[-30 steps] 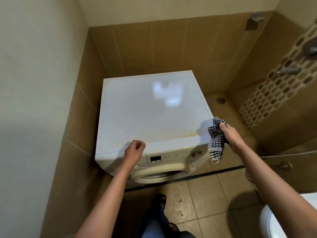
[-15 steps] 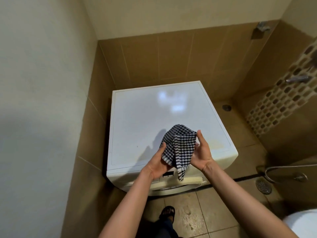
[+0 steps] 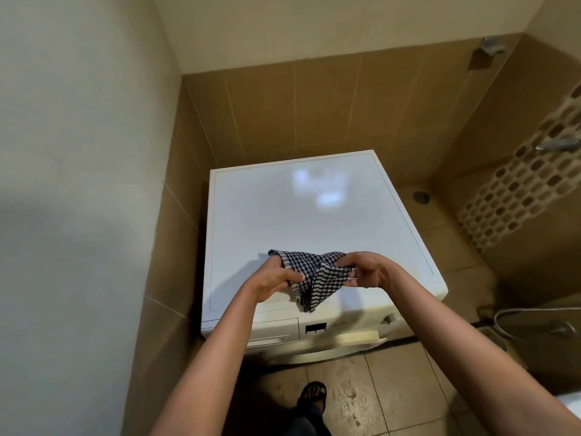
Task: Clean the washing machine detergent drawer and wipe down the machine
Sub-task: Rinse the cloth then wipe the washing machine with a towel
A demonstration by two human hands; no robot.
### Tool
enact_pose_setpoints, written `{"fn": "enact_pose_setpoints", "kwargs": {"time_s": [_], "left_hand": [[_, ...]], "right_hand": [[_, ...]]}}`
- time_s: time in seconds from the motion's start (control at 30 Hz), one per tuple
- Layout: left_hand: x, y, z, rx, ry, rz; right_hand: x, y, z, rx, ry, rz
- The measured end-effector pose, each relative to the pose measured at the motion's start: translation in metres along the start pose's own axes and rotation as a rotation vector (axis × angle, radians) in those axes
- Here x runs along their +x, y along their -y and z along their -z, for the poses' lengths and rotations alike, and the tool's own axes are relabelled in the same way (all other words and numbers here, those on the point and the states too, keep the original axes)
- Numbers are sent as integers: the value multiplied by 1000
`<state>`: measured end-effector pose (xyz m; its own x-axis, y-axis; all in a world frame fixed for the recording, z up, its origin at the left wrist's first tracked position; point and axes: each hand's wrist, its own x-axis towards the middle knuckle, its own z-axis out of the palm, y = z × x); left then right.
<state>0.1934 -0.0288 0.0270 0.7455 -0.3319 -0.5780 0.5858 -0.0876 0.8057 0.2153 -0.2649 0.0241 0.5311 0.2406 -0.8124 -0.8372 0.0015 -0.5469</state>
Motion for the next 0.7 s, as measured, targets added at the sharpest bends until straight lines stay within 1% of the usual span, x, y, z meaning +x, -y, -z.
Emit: {"fn": "enact_pose_setpoints", "kwargs": {"time_s": [0.2,0.33,0.43,0.5,0.57,0.63,0.7], "left_hand": [[5,-8,8,22,-99,-124],[6,-13,10,96,-104,-176],[9,-22,8,177,-152,-231],[9,-31,5,241,-231,-321],[8,-40,3,286,-292,-449],[6,-49,1,367,-269,-582],[5,-55,-4,504,-218,-670]], "right_hand": [[-4,11,10,-83,261,134],[-3,9,15,-7,301,228],[0,8,14,-3,260,276],[0,11,13,9,197,355],[-1,17,12,42,132,448],[-3,24,12,54,87,498],[-5,30,14,26,44,524]]}}
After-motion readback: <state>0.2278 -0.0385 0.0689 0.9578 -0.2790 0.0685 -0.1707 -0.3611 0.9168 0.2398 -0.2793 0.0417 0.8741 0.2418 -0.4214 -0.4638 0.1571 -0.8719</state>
